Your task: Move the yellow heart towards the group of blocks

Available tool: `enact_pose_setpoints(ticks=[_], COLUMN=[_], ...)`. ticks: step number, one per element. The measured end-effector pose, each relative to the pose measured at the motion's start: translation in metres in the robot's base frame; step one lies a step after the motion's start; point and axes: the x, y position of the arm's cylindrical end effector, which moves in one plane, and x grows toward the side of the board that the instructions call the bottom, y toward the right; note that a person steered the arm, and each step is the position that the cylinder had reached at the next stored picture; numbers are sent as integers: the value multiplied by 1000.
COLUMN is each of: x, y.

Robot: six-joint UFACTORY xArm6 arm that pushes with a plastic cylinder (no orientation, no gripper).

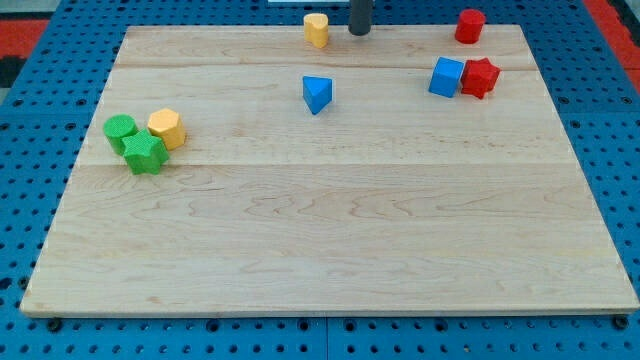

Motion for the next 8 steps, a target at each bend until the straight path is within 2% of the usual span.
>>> enact_pose_setpoints(ticks=[1, 2, 3, 4, 5, 6, 7, 8], x=[2, 12, 55, 37, 0, 0, 1, 24], y=[-59, -146, -163, -122, -106, -136, -196, -223])
